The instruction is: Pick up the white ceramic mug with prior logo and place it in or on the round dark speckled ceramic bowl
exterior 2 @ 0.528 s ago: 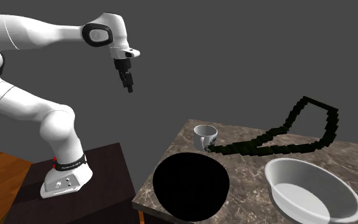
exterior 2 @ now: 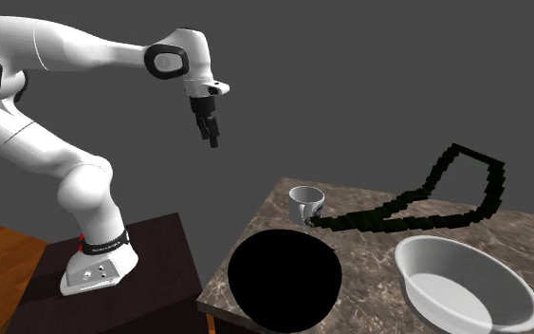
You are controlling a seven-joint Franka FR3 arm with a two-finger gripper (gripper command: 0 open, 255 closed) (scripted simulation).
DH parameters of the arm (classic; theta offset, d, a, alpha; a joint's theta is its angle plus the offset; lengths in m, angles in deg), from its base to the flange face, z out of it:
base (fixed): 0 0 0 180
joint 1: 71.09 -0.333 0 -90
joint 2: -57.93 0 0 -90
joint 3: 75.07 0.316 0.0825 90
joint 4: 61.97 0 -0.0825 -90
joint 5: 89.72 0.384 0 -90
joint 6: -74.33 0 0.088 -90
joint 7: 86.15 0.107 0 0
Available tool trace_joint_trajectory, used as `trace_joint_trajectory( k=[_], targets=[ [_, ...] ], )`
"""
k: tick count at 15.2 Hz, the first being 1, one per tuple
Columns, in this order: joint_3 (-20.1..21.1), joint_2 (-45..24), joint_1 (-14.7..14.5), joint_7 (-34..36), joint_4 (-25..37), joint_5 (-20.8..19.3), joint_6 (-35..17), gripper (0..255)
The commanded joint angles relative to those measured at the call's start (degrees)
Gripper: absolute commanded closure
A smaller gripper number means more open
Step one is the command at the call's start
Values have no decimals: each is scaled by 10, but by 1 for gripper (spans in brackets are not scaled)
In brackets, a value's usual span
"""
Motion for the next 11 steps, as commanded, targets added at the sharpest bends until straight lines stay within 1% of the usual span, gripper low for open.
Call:
trace_joint_trajectory(
  k=[1, 6, 11],
  targets=[
    [-12, -30, 7, -14, 9, -10, -21, 0],
    [-45, -114, 22, -51, 46, -28, -69, 0],
    [-76, -205, 35, -88, 100, -36, -108, 0]
  ],
)
